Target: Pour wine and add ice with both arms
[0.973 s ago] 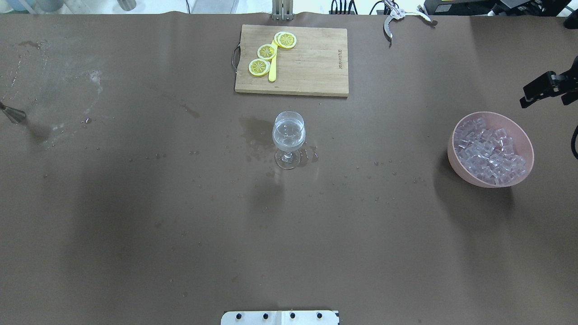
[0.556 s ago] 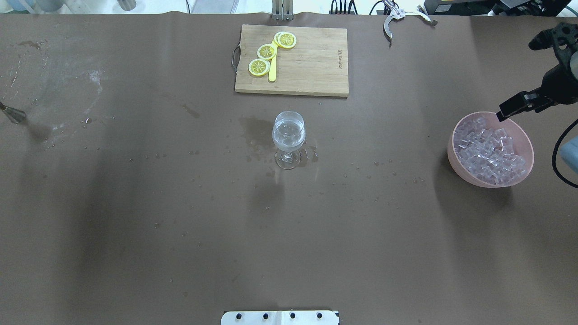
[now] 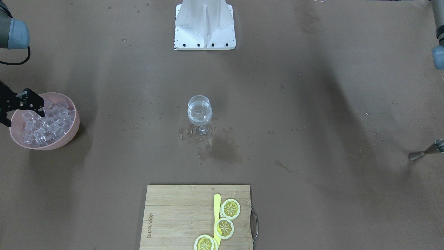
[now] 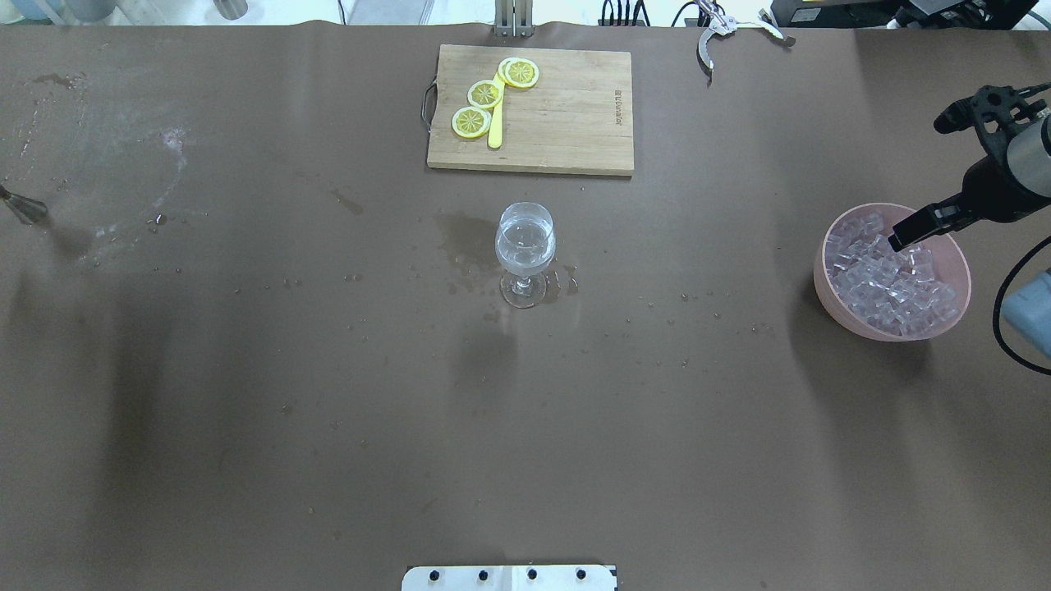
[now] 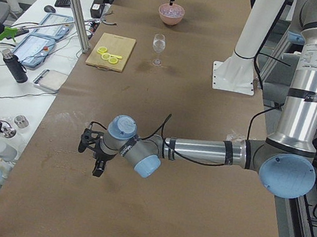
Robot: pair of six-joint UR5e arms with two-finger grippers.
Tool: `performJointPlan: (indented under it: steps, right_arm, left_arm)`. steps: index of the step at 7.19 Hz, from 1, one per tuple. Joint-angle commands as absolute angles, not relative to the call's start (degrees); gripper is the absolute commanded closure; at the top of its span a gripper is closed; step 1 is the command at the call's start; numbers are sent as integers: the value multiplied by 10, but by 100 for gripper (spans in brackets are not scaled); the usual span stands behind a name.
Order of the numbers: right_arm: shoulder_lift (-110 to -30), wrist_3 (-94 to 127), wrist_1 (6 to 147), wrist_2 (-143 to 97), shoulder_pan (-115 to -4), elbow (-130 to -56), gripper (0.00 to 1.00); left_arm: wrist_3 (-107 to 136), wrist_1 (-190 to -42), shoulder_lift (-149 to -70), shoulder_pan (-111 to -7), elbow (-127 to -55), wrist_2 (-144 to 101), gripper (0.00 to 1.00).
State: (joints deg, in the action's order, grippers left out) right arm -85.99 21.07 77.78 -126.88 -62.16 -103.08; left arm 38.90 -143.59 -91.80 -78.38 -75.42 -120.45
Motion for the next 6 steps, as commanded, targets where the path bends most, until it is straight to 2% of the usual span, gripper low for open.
performJointPlan:
  steps: [1, 4, 6]
  right_arm:
    - [-866, 219, 728, -1273, -618, -991, 1]
    - [-873, 234, 724, -1273, -595, -1000, 2]
    - [-895, 295, 698, -1271, -565, -1030, 2]
  left_arm:
    - [465, -1558, -911, -738, -715, -1147, 2]
    - [526, -1622, -908, -663, -708, -1055, 2]
    - [526, -1677, -906, -627, -675, -986, 2]
